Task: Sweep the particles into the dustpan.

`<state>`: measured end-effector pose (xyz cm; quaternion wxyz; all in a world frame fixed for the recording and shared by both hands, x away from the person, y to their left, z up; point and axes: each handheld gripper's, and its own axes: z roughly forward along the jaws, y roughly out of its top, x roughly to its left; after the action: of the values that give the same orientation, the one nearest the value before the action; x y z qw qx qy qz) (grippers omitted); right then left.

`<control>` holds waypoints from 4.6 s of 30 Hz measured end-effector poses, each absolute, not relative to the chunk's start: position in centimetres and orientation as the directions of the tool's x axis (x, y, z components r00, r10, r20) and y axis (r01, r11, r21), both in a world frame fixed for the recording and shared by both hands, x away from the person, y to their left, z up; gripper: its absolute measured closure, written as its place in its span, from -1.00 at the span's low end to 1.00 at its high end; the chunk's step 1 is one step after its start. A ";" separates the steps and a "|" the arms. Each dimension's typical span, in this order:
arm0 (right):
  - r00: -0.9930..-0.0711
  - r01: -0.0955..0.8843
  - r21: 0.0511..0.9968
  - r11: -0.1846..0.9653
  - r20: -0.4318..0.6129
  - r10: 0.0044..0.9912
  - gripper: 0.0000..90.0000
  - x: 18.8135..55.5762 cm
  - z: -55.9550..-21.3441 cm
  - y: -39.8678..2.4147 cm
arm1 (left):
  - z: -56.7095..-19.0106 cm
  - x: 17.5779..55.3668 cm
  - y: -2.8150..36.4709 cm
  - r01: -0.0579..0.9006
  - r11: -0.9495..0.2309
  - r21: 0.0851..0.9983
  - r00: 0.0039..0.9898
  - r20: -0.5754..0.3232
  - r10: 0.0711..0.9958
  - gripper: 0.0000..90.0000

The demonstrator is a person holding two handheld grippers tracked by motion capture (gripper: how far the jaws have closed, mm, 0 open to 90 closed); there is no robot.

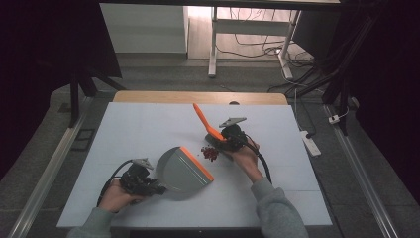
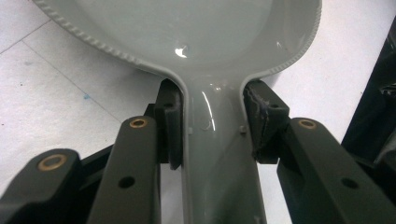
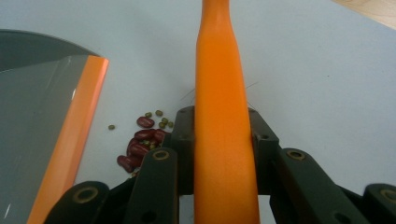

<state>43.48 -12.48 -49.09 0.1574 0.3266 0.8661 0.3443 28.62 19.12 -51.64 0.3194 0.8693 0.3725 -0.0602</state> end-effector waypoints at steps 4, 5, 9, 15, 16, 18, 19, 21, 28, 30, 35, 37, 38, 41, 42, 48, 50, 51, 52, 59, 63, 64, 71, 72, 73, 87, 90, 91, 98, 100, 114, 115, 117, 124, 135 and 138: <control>-0.744 0.452 0.700 0.553 -0.047 0.667 0.57 43.1 -49.1 -12.1 | -51.7 28.6 19.1 0.686 -0.519 0.510 0.716 -0.344 0.608 0.36; -0.744 0.452 0.699 0.554 -0.047 0.666 0.57 43.0 -49.1 -12.0 | -51.7 28.6 19.1 0.686 -0.518 0.510 0.715 -0.344 0.608 0.37; -0.754 0.449 0.698 0.558 -0.039 0.656 0.57 42.7 -49.1 -11.6 | -51.6 28.6 19.1 0.686 -0.519 0.510 0.716 -0.344 0.608 0.36; -0.771 0.440 0.695 0.568 -0.032 0.636 0.57 42.1 -49.1 -11.0 | -51.7 28.7 19.1 0.687 -0.519 0.510 0.715 -0.345 0.608 0.36; -0.774 0.438 0.694 0.571 -0.031 0.632 0.57 42.0 -49.1 -10.8 | -51.7 28.7 19.1 0.687 -0.518 0.510 0.715 -0.345 0.608 0.36; -0.778 0.429 0.693 0.579 -0.041 0.627 0.57 41.7 -49.1 -10.5 | -51.6 28.6 19.1 0.687 -0.518 0.510 0.715 -0.345 0.608 0.36; -0.778 0.430 0.692 0.580 -0.043 0.627 0.57 41.6 -49.1 -10.4 | -51.7 28.6 19.1 0.687 -0.518 0.510 0.715 -0.345 0.608 0.36; -0.778 0.428 0.693 0.580 -0.044 0.627 0.57 41.6 -49.2 -10.3 | -51.7 28.6 19.1 0.687 -0.518 0.510 0.715 -0.345 0.608 0.36; -0.781 0.434 0.691 0.578 -0.031 0.623 0.57 41.2 -49.1 -10.0 | -51.7 28.6 19.1 0.687 -0.518 0.510 0.715 -0.345 0.608 0.36; -0.792 0.427 0.693 0.582 -0.023 0.610 0.57 40.8 -49.2 -9.5 | -51.7 28.6 19.1 0.687 -0.518 0.510 0.714 -0.345 0.609 0.36; -0.803 0.417 0.696 0.585 -0.019 0.595 0.57 40.3 -49.3 -8.9 | -51.7 28.6 19.1 0.687 -0.518 0.510 0.715 -0.345 0.608 0.36; -0.806 0.413 0.701 0.582 -0.016 0.592 0.57 40.1 -49.4 -8.8 | -51.7 28.6 19.1 0.687 -0.518 0.510 0.715 -0.345 0.608 0.36; -0.806 0.413 0.703 0.579 -0.014 0.592 0.57 40.1 -49.4 -8.8 | -51.7 28.6 19.1 0.687 -0.518 0.510 0.715 -0.345 0.608 0.36; -0.806 0.413 0.702 0.580 -0.014 0.591 0.57 39.9 -49.4 -8.7 | -51.7 28.6 19.1 0.687 -0.518 0.510 0.715 -0.345 0.608 0.36; -0.807 0.413 0.702 0.580 -0.014 0.591 0.57 39.8 -49.4 -8.7 | -51.7 28.6 19.1 0.687 -0.518 0.510 0.715 -0.345 0.608 0.36; -0.817 0.403 0.706 0.582 -0.008 0.576 0.57 39.4 -49.5 -8.5 | -51.7 28.6 19.0 0.687 -0.517 0.511 0.714 -0.343 0.610 0.36; -0.820 0.398 0.705 0.587 -0.012 0.572 0.57 39.2 -49.5 -8.4 | -51.7 28.6 19.0 0.687 -0.517 0.511 0.714 -0.342 0.611 0.36; -0.822 0.399 0.705 0.586 -0.009 0.570 0.57 39.0 -49.5 -8.2 | -51.7 28.6 19.0 0.687 -0.517 0.511 0.714 -0.342 0.611 0.36; -0.822 0.399 0.705 0.586 -0.009 0.570 0.57 39.0 -49.5 -8.2 | -51.7 28.6 19.0 0.687 -0.517 0.511 0.714 -0.342 0.611 0.36; -0.822 0.392 0.708 0.587 -0.017 0.570 0.57 38.4 -49.5 -7.8 | -51.7 28.6 19.0 0.686 -0.519 0.510 0.715 -0.341 0.611 0.36; -0.823 0.398 0.718 0.571 0.004 0.568 0.57 38.2 -49.2 -7.8 | -51.7 28.6 19.0 0.687 -0.518 0.510 0.715 -0.341 0.611 0.36; -0.836 0.391 0.728 0.563 0.025 0.549 0.57 38.0 -49.0 -7.7 | -51.7 28.6 19.0 0.686 -0.518 0.510 0.715 -0.341 0.611 0.36; -0.871 0.355 0.725 0.589 0.027 0.491 0.57 36.9 -48.9 -6.3 | -51.7 28.6 19.0 0.686 -0.518 0.510 0.715 -0.342 0.610 0.36; -0.876 0.346 0.726 0.594 0.025 0.481 0.57 36.7 -48.8 -6.1 | -51.7 28.6 19.0 0.686 -0.519 0.510 0.715 -0.342 0.610 0.36; -0.882 0.332 0.729 0.599 0.015 0.471 0.57 36.5 -48.6 -5.9 | -51.7 28.6 19.0 0.686 -0.519 0.510 0.715 -0.342 0.610 0.36; -0.816 0.341 0.783 0.520 -0.027 0.577 0.57 38.0 -46.2 -9.4 | -51.7 28.6 19.0 0.686 -0.519 0.510 0.715 -0.340 0.610 0.36; -0.796 0.370 0.774 0.514 -0.022 0.606 0.57 38.7 -46.5 -10.2 | -51.7 28.6 19.0 0.687 -0.518 0.510 0.714 -0.341 0.612 0.36; -0.789 0.380 0.771 0.512 -0.019 0.614 0.57 38.9 -46.6 -10.5 | -51.7 28.6 19.0 0.687 -0.518 0.510 0.714 -0.341 0.611 0.36; -0.757 0.437 0.728 0.529 -0.019 0.653 0.57 39.8 -48.1 -11.1 | -51.7 28.6 19.0 0.686 -0.519 0.510 0.715 -0.341 0.610 0.36; -0.760 0.439 0.717 0.541 -0.025 0.649 0.57 39.8 -48.5 -11.0 | -51.7 28.6 19.0 0.686 -0.519 0.510 0.715 -0.341 0.610 0.36; -0.788 0.431 0.706 0.561 -0.008 0.615 0.57 37.9 -49.3 -9.9 | -51.7 28.6 19.0 0.686 -0.518 0.511 0.715 -0.341 0.611 0.36; -0.788 0.432 0.706 0.560 -0.007 0.616 0.57 37.7 -49.3 -9.8 | -51.7 28.6 18.9 0.686 -0.518 0.510 0.715 -0.340 0.611 0.36; -0.792 0.428 0.708 0.561 -0.004 0.610 0.57 37.3 -49.4 -9.7 | -51.7 28.6 18.9 0.686 -0.519 0.510 0.715 -0.339 0.612 0.36; -0.799 0.413 0.717 0.562 -0.010 0.601 0.57 36.1 -49.2 -9.2 | -51.7 28.6 18.9 0.686 -0.520 0.509 0.715 -0.340 0.611 0.36; -0.859 0.326 0.770 0.548 -0.001 0.512 0.57 34.8 -46.9 -8.3 | -51.7 28.6 18.9 0.685 -0.521 0.509 0.716 -0.339 0.610 0.36; -0.842 0.333 0.782 0.528 -0.006 0.540 0.57 35.1 -46.1 -9.1 | -51.7 28.6 18.9 0.685 -0.521 0.509 0.716 -0.339 0.611 0.36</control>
<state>35.10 -9.10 -46.15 0.1244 0.2522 0.8650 0.4155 28.57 18.94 -51.67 0.3177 0.8700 0.3724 -0.0589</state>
